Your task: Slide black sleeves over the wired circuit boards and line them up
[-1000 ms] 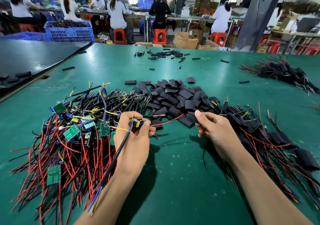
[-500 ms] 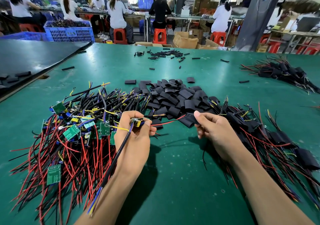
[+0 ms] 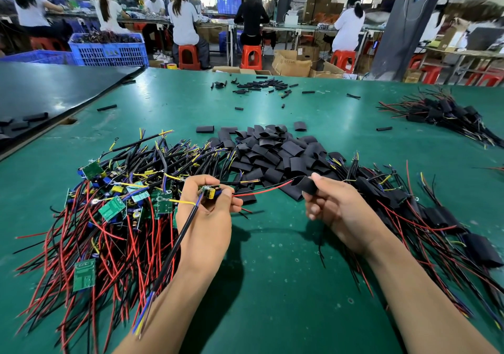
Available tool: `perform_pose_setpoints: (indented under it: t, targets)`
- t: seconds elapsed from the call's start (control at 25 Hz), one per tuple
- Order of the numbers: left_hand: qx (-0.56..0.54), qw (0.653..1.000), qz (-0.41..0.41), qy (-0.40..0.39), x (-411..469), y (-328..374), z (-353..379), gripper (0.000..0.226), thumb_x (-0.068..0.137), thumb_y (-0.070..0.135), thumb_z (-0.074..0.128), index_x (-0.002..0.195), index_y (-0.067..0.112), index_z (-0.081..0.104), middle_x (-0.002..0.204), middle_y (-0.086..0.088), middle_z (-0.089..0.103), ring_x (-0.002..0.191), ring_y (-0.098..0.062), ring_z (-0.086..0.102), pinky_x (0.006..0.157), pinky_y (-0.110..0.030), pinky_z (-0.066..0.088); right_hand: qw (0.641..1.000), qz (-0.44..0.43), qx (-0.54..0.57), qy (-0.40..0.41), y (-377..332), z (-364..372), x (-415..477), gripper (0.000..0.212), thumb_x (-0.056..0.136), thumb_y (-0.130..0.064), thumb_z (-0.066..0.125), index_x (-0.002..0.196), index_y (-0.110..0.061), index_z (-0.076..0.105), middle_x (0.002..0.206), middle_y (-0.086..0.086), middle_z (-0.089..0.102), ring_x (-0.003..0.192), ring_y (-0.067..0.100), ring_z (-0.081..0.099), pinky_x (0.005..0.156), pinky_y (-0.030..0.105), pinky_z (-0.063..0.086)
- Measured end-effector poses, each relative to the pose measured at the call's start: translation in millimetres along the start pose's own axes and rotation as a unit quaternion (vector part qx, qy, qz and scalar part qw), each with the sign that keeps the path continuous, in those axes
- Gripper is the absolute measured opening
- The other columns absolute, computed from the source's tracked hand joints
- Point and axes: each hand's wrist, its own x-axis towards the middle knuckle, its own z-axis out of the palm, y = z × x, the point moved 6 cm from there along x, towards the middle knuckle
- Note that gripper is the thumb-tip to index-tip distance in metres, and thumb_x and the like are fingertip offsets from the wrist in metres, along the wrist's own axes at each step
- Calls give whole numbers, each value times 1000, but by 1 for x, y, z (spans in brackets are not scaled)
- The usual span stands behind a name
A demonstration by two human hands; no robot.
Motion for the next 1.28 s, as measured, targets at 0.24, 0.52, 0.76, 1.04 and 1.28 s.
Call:
perform_pose_setpoints:
  t: [0.24,0.52,0.76,1.04,1.28]
  targets:
    - [12,1000,11,-5,0,1,0,21,93,-7,58,94,14,52,75,-3,67,62,-19,69,62,-23,57,1000,-5,-26,16,0,-2,1,26,82,-41,68,78,-15,69,73,4,61,55,14,45,53,26,42]
    - [26,999,23,-12,-2,2,1,16,93,-6,58,97,8,53,79,-6,67,63,-20,70,62,-21,55,997,-26,-57,32,-4,-1,0,23,84,-41,68,71,-23,75,70,-1,62,53,13,45,52,21,43]
    - [19,999,15,-33,-3,1,4,18,92,-7,59,96,10,53,75,-6,68,63,-21,70,63,-23,57,994,-36,-96,46,-2,0,-1,26,78,-46,71,72,-21,74,70,1,59,55,15,45,57,25,41]
    - [-112,978,-150,-93,-12,-18,21,16,92,-2,62,100,5,51,82,-24,69,72,-28,72,73,-33,60,993,-50,-105,7,11,25,-2,23,86,-36,71,94,-14,71,68,6,64,59,16,58,61,19,47]
    - [-182,931,-298,-105,-16,-25,28,36,102,37,46,105,5,61,102,-17,67,84,-27,69,75,-38,59,998,-54,32,-16,15,36,-3,23,80,-22,74,99,-9,74,86,13,66,67,19,62,72,31,56]
